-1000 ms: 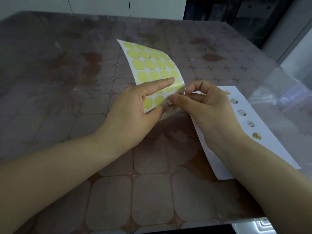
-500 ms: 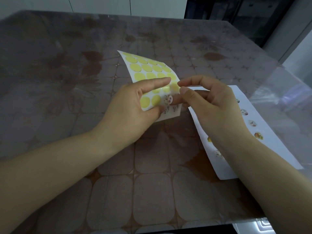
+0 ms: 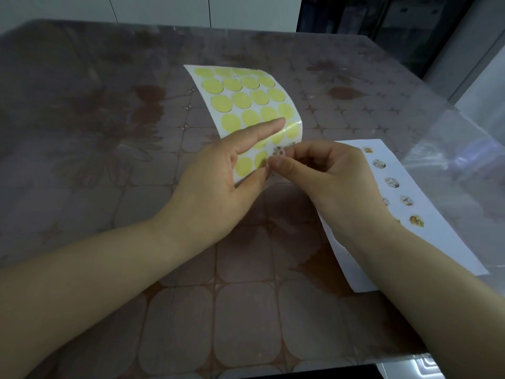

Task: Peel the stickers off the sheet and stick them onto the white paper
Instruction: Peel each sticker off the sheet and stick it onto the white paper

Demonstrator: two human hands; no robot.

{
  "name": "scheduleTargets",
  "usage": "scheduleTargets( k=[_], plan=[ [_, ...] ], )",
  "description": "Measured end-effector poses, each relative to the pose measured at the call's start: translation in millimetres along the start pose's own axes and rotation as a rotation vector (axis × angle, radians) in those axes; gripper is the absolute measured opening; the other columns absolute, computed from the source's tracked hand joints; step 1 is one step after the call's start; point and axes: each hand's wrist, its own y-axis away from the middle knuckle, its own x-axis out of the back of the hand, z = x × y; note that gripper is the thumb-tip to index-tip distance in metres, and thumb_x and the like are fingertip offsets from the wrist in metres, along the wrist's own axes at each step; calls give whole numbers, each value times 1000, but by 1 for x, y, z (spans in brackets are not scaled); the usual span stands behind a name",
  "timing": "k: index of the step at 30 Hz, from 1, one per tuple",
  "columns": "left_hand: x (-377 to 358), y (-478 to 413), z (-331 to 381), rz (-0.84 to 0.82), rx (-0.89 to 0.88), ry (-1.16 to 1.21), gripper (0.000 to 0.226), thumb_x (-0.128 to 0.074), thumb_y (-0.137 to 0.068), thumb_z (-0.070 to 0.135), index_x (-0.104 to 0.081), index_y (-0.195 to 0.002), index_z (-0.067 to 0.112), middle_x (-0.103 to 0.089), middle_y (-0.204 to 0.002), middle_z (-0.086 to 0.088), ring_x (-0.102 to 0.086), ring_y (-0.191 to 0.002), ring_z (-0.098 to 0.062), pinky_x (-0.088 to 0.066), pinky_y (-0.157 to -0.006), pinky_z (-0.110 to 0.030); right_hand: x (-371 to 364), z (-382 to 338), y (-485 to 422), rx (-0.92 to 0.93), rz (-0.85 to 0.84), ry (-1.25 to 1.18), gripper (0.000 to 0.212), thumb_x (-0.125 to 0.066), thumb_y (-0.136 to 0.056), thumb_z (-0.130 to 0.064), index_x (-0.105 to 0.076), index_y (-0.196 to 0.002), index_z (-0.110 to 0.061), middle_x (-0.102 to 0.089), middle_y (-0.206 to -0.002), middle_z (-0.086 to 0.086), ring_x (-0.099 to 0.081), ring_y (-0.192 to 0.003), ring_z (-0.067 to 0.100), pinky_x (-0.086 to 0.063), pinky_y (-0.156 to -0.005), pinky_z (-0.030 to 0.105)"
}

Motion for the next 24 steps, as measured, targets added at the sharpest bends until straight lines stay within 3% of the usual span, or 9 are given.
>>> scheduleTargets(
  k=[1, 3, 6, 8, 11, 19, 24],
  plan=[
    [-1, 0, 1, -5, -4, 5, 46, -58, -89, 10, -51, -133, 21, -54, -132, 14, -44, -127, 5, -33, -104, -11, 0, 0, 0, 6, 6, -12, 9, -75, -76, -23, -72, -77, -15, -71, -80, 15, -64, -80, 39, -53, -76, 49],
    [-2, 0, 2, -3, -9, 13, 45, -58, -90, 7, -52, -132, 21, -54, -130, 17, -44, -126, 7, -33, -103, -10, -1, -1, 1, 33, 16, 0, 8, -73, -78, -20, -71, -76, -13, -69, -77, 14, -63, -72, 39, -53, -68, 45],
    [-1, 0, 5, 47, -12, 47, 36, -56, -93, 7, -55, -125, 23, -54, -120, 26, -47, -118, 14, -34, -94, -3, 0, -4, 3, 80, 14, 24, 10, -72, -79, -18, -69, -73, -11, -57, -53, -2, -45, -43, 7, -36, -44, 16],
    [0, -2, 6, 108, 6, 83, 31, -58, -92, 8, -58, -119, 24, -56, -114, 26, -51, -113, 16, -37, -92, -4, -2, -6, 4, 115, 5, 65, 12, -72, -79, -19, -68, -70, -12, -48, -44, -13, -36, -37, 4, -26, -42, 8],
    [0, -3, 5, 165, 27, 101, 29, -61, -91, 10, -61, -117, 24, -61, -113, 21, -56, -112, 8, -43, -96, -13, -6, -6, 5, 161, 13, 88, 12, -72, -79, -18, -67, -69, -16, -49, -48, -13, -35, -41, 5, -27, -43, 10],
    [0, -3, 5, 191, 21, 78, 32, -61, -90, 8, -60, -119, 21, -60, -111, 21, -55, -112, 9, -40, -94, -8, -7, -4, 4, 202, 34, 115, 13, -73, -78, -19, -66, -67, -20, -50, -50, -14, -37, -42, 6, -28, -45, 10],
    [-2, -2, 3, 168, -61, -65, 36, -60, -90, 8, -58, -124, 18, -56, -113, 25, -50, -112, 16, -36, -92, -2, -8, -5, 6, 181, 40, 146, 15, -72, -78, -22, -64, -67, -17, -55, -52, -6, -38, -43, 6, -30, -44, 13]
  ],
)
